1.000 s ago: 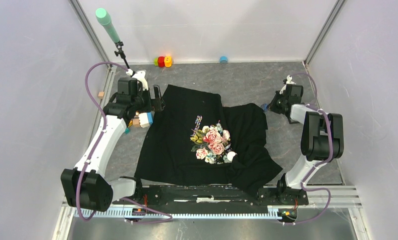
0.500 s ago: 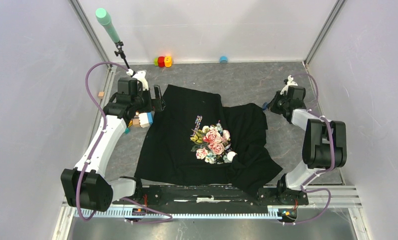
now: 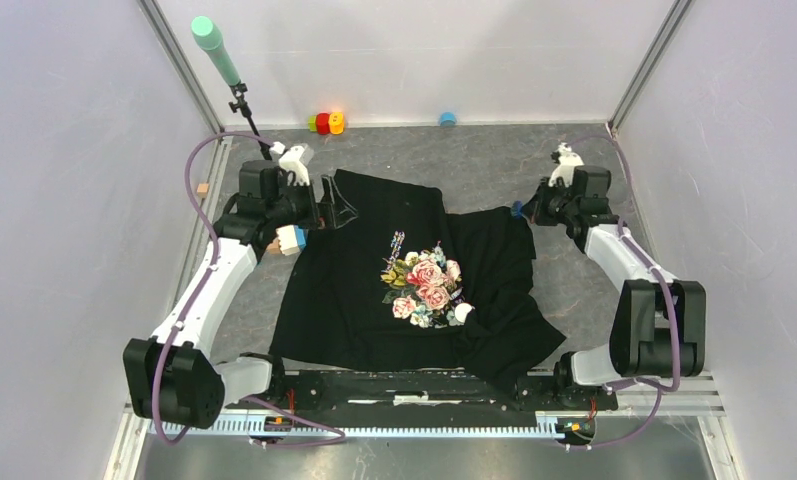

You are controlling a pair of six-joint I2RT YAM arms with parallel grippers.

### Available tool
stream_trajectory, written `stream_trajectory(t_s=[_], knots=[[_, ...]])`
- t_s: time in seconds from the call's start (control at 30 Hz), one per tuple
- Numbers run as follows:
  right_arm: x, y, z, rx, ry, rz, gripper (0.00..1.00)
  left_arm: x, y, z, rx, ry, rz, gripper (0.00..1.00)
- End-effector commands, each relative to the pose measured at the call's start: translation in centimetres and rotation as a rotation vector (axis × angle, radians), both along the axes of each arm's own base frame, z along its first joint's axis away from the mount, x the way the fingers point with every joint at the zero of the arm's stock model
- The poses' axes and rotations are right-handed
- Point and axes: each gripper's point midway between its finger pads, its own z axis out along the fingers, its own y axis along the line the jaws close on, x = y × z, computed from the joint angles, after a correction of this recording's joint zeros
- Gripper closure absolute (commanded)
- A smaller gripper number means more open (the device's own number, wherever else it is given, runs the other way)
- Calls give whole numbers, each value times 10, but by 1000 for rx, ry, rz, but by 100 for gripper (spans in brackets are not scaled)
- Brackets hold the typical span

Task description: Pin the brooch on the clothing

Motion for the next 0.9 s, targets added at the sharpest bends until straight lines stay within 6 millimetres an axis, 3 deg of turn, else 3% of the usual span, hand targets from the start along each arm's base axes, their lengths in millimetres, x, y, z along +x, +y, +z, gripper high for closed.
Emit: stream_trajectory(t_s=[0.0,0.07,0.17,0.3,0.53,0.87], knots=[[-24,76,45,77,-89,336,100,-26,-60,35,-232,-55,-248,0],[-42,111,56,108,-115,476,100,-38,-79,37,-274,-32,-310,0],[-66,153,68,11,-200,635,100,-48,-99,39,-373,87,-291,0],[-89,192,79,-100,-344,729,100,-47,-112,32,-582,288,-164,0],[-111,240,97,-302,-557,739,100,-45,-120,7,-712,454,-52,0],[-135,277,116,-432,-738,769,100,-50,-130,-14,-823,599,-11,0]])
